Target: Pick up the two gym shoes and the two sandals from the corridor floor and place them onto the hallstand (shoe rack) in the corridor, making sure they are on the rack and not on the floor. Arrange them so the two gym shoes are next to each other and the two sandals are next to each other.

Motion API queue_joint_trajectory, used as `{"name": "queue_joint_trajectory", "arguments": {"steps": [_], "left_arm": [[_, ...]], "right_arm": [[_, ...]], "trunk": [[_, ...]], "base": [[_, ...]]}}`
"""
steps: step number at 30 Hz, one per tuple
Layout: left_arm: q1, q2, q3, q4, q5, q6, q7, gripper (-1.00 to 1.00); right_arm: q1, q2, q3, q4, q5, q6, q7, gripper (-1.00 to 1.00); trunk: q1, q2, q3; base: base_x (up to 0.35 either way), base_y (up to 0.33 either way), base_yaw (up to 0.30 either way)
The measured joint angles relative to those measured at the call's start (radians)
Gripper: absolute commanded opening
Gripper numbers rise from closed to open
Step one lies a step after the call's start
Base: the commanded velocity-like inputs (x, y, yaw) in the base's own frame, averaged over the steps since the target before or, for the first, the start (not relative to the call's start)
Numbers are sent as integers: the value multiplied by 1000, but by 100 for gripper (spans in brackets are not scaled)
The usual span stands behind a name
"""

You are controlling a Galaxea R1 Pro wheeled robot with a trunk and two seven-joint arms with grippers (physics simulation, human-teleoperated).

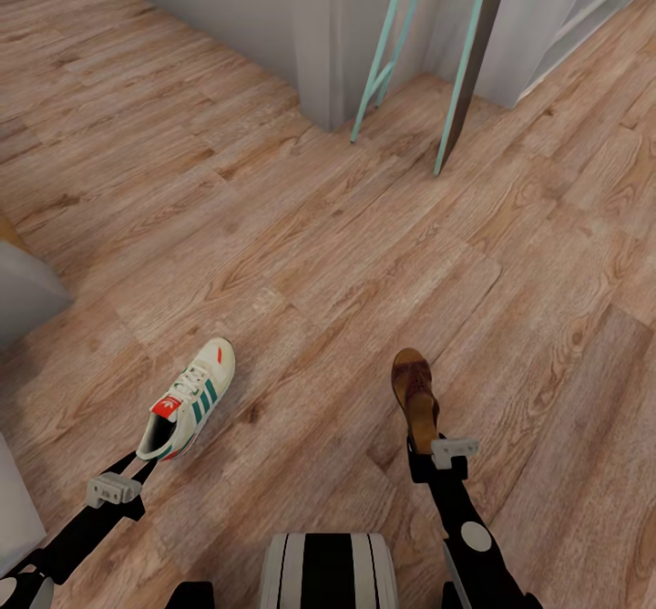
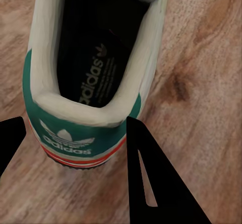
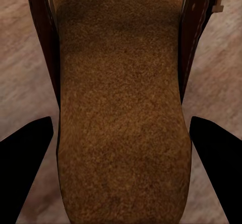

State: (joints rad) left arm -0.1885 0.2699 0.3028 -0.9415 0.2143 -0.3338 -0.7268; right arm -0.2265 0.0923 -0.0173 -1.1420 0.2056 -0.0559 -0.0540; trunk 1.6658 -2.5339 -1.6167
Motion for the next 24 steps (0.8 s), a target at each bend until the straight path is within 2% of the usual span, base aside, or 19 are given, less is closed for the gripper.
{"name": "queue_joint_trajectory", "arguments": {"steps": [12, 18, 24], "left_arm": [[0, 0, 0, 0, 0, 0, -1, -100], [0, 0, -1, 0, 0, 0, 1, -100], [0, 0, -1, 0, 0, -1, 3, -100]], "right_arm": [[0, 5, 1, -2, 0, 0, -13, -100], [0, 24, 1, -3, 2, 1, -34, -100], [1, 31, 2, -27, 5, 2, -54, -100]], "trunk": [[0, 0, 17], [0, 0, 27], [0, 0, 36]], "base": [[0, 0, 0], [0, 0, 0], [0, 0, 0]]}}
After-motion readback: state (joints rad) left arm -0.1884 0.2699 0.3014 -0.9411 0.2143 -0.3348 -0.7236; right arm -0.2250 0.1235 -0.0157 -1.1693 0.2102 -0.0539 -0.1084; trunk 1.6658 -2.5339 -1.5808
